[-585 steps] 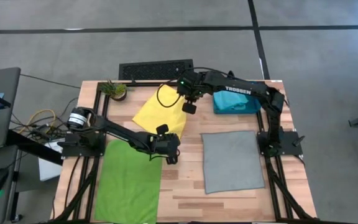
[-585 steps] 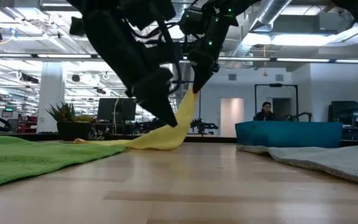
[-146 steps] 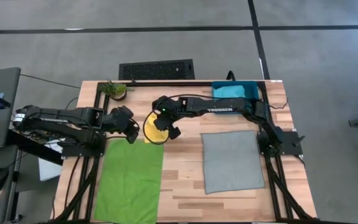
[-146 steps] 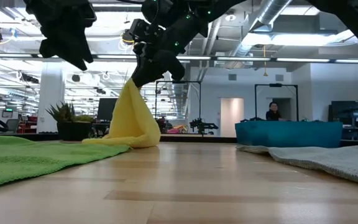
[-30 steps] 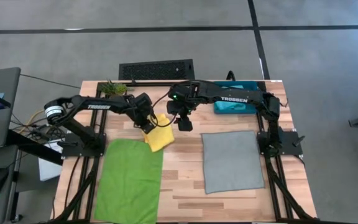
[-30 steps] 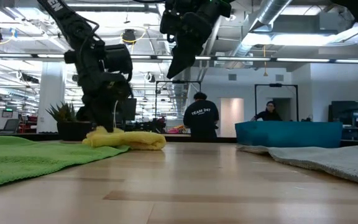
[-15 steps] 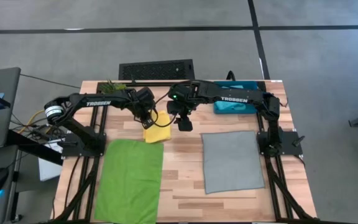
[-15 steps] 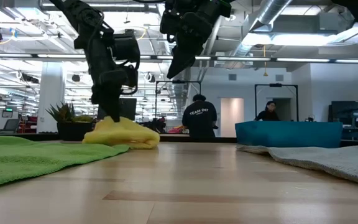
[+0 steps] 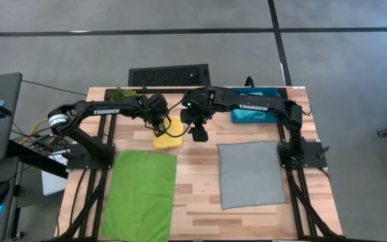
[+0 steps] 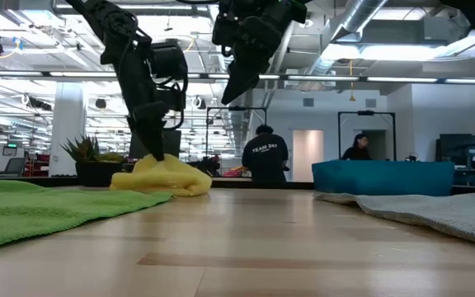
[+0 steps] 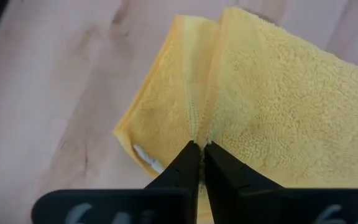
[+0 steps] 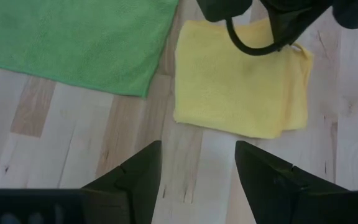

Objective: Fold microfiber towels
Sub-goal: Fold the yellow microfiber cloth, then stack the yellow microfiber cloth on top of the blue microfiber cloth in the blue bin

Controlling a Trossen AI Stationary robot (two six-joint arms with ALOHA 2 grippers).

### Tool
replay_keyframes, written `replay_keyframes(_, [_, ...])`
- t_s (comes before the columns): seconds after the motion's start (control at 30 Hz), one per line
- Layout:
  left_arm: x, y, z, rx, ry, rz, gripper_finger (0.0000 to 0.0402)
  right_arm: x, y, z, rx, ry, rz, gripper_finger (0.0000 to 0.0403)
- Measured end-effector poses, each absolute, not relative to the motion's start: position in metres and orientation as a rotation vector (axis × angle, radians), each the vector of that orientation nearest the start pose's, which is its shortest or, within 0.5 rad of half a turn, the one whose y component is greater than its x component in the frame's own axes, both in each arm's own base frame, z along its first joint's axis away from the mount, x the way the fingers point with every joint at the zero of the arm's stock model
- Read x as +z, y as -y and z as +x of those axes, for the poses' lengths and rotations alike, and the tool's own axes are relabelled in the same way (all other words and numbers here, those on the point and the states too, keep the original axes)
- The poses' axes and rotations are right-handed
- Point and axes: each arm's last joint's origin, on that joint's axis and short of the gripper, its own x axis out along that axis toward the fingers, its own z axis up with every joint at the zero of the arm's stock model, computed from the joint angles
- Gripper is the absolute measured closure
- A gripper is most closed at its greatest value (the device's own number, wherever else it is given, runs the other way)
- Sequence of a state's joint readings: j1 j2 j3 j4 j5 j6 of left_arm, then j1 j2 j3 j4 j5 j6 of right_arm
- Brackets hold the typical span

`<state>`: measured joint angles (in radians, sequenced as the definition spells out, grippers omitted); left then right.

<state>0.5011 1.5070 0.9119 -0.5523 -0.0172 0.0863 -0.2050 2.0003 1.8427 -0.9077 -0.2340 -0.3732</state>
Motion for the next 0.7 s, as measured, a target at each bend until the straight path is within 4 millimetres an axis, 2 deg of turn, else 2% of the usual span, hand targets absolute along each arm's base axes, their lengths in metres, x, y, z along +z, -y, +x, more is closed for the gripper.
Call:
replay_keyframes(0.23, [0.1911,-0.1364,0.2437,0.478,-1.157,-0.174,0.0349,0.2803,0.0806,0.4203,0.212,-1.016,-0.102,0.0177])
replay_keyframes(0.57, [0.1919,-0.1373,0.2451,0.466,-1.147,-0.135,0.0256,0.2803,0.081,0.4202,0.21,-1.016,-0.1,0.0177])
replay_keyframes(0.7, [0.1956,-0.1366,0.244,0.512,-1.144,-0.218,0.0239,0.2801,0.0882,0.4179,0.182,-1.023,0.0,0.0177])
